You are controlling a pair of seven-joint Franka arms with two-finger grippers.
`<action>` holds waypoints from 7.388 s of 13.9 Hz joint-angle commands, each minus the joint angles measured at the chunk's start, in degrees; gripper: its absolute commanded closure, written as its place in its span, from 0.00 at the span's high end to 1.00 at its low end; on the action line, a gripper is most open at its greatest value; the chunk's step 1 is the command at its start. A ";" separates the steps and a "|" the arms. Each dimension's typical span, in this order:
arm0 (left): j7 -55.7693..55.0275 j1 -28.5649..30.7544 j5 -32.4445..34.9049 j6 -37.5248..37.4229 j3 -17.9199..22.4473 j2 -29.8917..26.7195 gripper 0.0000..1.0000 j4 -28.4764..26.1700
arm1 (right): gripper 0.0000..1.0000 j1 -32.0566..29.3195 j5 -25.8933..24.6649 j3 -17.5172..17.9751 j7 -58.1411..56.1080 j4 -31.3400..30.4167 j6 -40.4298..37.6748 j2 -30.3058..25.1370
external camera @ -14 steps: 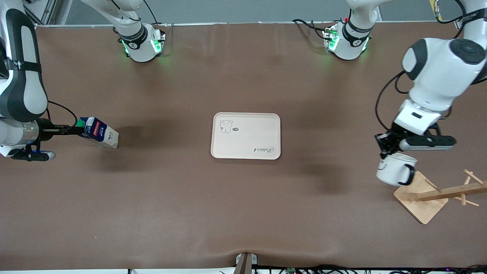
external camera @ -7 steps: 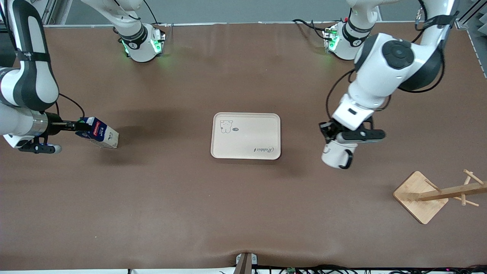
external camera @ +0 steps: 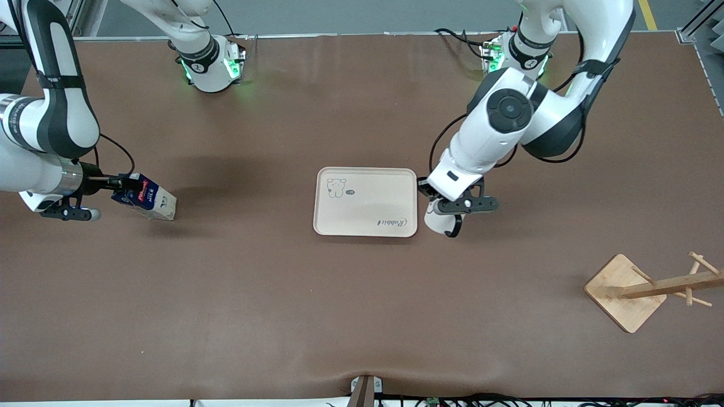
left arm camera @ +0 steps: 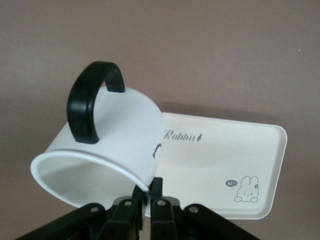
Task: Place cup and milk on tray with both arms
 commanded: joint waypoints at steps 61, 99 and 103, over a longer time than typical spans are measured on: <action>-18.89 -2.89 3.83 -19.59 8.06 7.08 1.00 23.20 | 0.08 46.33 10.80 1.23 44.31 31.44 -6.13 17.62; 31.78 -3.92 -0.03 -36.13 34.61 -26.24 1.00 11.69 | 1.00 11.27 0.90 -1.15 -16.66 49.82 -20.79 12.64; 31.86 -4.01 0.23 -35.77 33.82 -26.50 1.00 11.95 | 1.00 8.97 4.04 -1.23 -18.26 49.72 -18.79 12.62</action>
